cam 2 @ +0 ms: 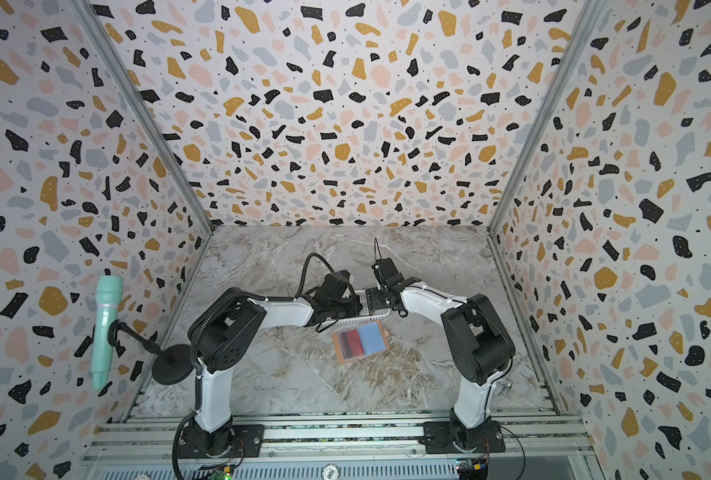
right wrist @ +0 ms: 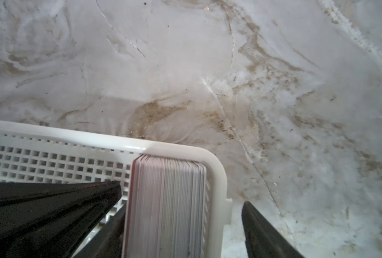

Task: Insert credit cards into a card holder
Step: Pick up the credit card from the storage box.

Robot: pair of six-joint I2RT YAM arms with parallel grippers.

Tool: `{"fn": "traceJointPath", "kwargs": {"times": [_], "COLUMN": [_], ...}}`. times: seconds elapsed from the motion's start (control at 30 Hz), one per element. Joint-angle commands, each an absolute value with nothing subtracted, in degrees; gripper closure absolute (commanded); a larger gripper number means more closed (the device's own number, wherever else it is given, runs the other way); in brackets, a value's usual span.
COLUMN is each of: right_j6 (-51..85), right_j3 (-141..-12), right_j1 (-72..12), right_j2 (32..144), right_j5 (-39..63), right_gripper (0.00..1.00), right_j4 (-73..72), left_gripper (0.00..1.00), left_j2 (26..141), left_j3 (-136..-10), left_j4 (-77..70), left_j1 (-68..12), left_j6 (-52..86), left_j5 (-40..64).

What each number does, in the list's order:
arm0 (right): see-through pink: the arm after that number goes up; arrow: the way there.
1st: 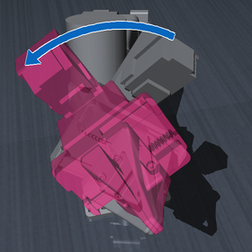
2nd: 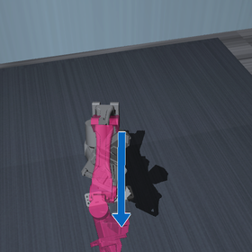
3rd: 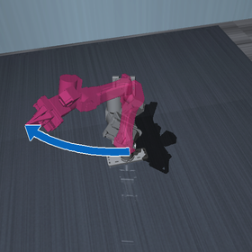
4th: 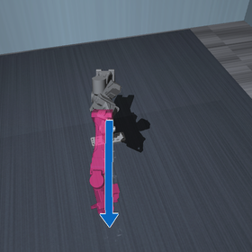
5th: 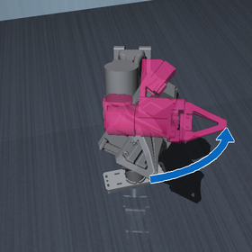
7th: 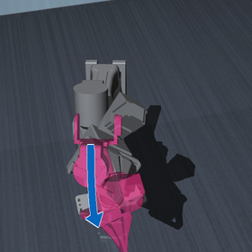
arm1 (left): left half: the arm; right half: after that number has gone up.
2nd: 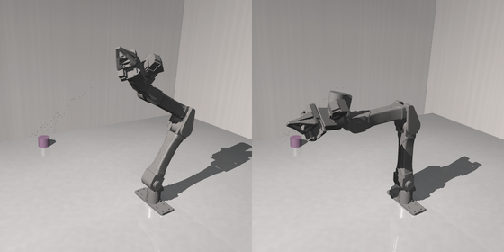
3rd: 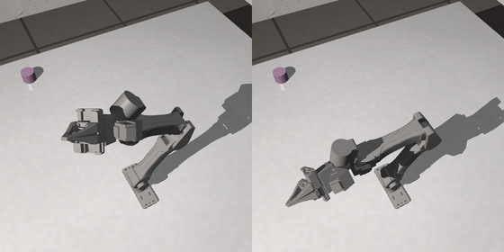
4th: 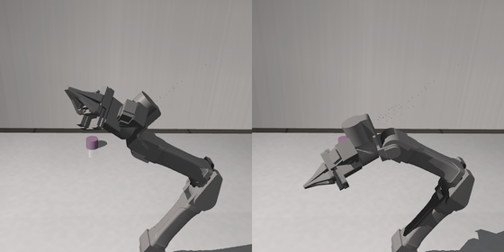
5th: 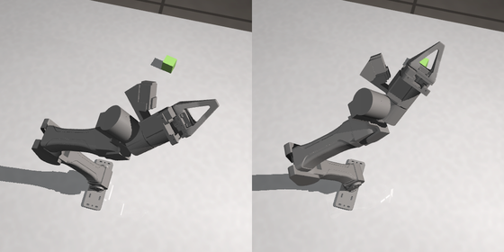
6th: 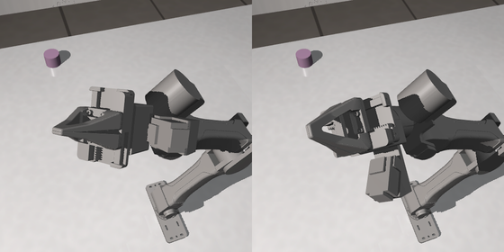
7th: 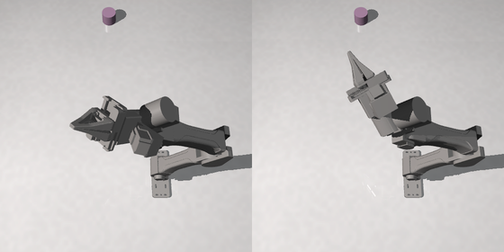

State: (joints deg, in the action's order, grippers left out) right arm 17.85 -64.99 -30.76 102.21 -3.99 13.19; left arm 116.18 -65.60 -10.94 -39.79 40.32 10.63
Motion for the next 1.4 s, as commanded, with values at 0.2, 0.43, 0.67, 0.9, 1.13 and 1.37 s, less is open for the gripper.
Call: {"fn": "traceJointPath", "kwargs": {"times": [0.2,0.43,0.67,0.9,1.13,1.37], "right_j6": [17.4,17.4,17.4,17.4,17.4,18.0], "right_j3": [-66.1,-66.1,-66.1,-66.2,-65.8,-65.2], "right_j1": [-30.8,-30.8,-30.8,-30.8,-31.6,-32.7], "right_j2": [99.3,99.1,99.1,97.8,95.2,94.2], "right_j5": [-5.1,-4.8,-4.8,-4.5,-4.9,-4.5], "right_gripper": [0.25,0.26,0.26,0.25,0.27,0.52], "right_j4": [15.0,15.0,15.0,15.5,16.7,16.4], "left_gripper": [0.81,0.75,0.72,0.70,0.70,0.70], "left_j2": [116.5,117.8,118.8,119.2,119.6,119.9], "left_j3": [-63.9,-64.6,-64.7,-64.8,-64.8,-64.7], "left_j4": [-16.7,-18.4,-19.8,-20.3,-20.7,-21.3], "left_j1": [-39.4,-39.4,-39.4,-39.4,-39.4,-39.4], "left_j6": [41.0,41.3,41.6,41.7,41.9,42.3], "left_j5": [14.7,17.5,18.8,19.2,19.2,19.3]}}
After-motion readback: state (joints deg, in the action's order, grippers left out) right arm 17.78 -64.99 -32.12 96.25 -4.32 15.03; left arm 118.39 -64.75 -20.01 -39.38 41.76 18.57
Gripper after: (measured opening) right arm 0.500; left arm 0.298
